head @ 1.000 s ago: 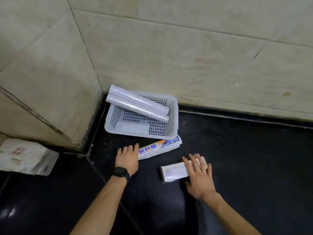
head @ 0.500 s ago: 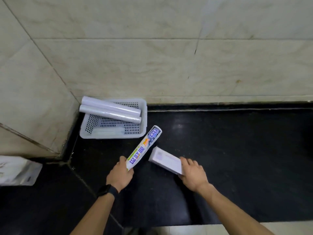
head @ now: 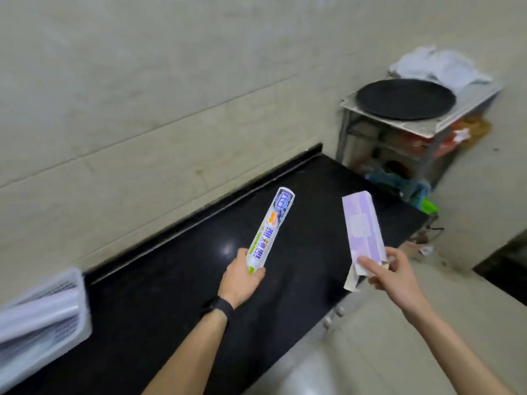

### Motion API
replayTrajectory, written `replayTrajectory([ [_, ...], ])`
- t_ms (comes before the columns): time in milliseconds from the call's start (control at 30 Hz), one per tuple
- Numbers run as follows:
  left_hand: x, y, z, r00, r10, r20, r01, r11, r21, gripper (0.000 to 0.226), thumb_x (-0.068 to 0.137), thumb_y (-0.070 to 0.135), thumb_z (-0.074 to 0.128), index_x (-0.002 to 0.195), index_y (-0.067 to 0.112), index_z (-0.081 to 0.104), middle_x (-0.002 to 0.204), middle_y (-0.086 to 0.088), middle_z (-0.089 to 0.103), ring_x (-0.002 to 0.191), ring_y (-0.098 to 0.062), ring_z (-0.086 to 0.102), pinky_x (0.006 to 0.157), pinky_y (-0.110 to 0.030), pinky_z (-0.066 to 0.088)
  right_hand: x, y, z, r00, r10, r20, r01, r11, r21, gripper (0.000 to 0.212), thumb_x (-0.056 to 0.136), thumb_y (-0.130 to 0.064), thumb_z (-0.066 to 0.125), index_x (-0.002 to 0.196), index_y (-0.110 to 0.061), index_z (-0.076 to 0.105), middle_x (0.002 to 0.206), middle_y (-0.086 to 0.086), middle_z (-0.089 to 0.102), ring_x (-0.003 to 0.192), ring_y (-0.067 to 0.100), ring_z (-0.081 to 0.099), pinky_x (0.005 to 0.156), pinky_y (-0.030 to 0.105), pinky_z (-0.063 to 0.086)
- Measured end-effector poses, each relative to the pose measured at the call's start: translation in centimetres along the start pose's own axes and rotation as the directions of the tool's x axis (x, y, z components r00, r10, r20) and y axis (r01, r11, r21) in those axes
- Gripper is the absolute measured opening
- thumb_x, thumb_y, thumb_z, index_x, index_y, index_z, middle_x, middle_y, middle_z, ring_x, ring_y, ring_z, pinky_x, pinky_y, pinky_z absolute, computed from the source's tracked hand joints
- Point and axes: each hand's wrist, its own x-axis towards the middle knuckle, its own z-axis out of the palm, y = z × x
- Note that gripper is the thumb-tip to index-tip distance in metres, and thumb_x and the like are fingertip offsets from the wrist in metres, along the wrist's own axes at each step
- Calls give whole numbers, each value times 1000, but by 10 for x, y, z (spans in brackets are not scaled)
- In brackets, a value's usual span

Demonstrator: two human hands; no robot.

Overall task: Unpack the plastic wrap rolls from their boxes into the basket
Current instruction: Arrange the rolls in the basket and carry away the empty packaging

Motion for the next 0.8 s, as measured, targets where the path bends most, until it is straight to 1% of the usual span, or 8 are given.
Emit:
replayTrajectory([
  [100, 32, 97, 42, 980, 180, 85, -174, 982, -69, 45, 75, 47, 72, 107, 34, 42, 98, 9, 65, 86, -16, 63, 72, -34, 50, -1, -2, -85, 980, 14, -198, 6, 995, 97, 60, 59, -63, 83, 106, -38, 56, 96, -1, 73, 52, 9, 61, 58, 32, 50],
  [233, 54, 210, 110, 902, 379, 209, -354, 924, -145, 49, 72, 42, 79, 104, 34, 42, 88, 21, 60, 77, 4, 57, 59, -15, 41, -18, 15, -178, 896, 71, -438, 9, 984, 179, 62, 66, -57, 85, 117, -36, 57, 93, 1, 72, 50, 3, 57, 52, 23, 46],
  [367, 54, 292, 186, 795, 500, 344, -477, 865, -156, 31, 80, 31, 69, 99, 30, 45, 84, 12, 63, 73, -10, 60, 56, -12, 40, -46, 46, -241, 779, 176, -602, -25, 968, 252, 77, 62, -63, 82, 126, -34, 51, 100, -2, 71, 55, -3, 58, 51, 17, 44],
  [433, 50, 325, 225, 739, 519, 430, -493, 851, -180, 26, 81, 30, 66, 99, 28, 48, 82, 8, 66, 70, -19, 65, 60, -25, 51, -58, 64, -266, 710, 229, -666, -43, 958, 283, 74, 68, -58, 84, 129, -30, 51, 104, 0, 70, 59, 2, 58, 52, 19, 44],
  [500, 46, 353, 261, 670, 547, 502, -523, 828, -205, 25, 81, 30, 66, 101, 28, 50, 83, 3, 68, 64, -17, 67, 56, -24, 52, -66, 81, -286, 636, 280, -719, -51, 945, 323, 64, 76, -50, 83, 128, -27, 53, 104, 1, 71, 60, 6, 56, 56, 24, 44],
  [600, 38, 392, 308, 557, 593, 581, -577, 780, -242, 25, 83, 26, 67, 103, 24, 52, 84, -1, 68, 54, -13, 65, 46, -14, 44, -82, 101, -307, 505, 357, -786, -50, 921, 386, 45, 82, -46, 78, 119, -26, 62, 92, -8, 72, 49, 2, 50, 53, 25, 43],
  [700, 33, 424, 346, 453, 613, 647, -604, 745, -283, 24, 83, 25, 68, 100, 26, 51, 78, -2, 67, 47, -15, 62, 46, -24, 49, -97, 116, -322, 367, 424, -828, -54, 898, 436, 30, 86, -49, 73, 102, -24, 69, 66, -15, 66, 44, 7, 45, 50, 25, 41],
  [800, 30, 448, 385, 389, 623, 678, -632, 716, -295, 22, 83, 28, 68, 97, 27, 51, 76, -1, 66, 51, -22, 63, 48, -34, 51, -101, 129, -340, 282, 474, -834, -65, 877, 476, 30, 87, -50, 70, 91, -21, 66, 57, -16, 61, 44, 7, 46, 52, 27, 41],
])
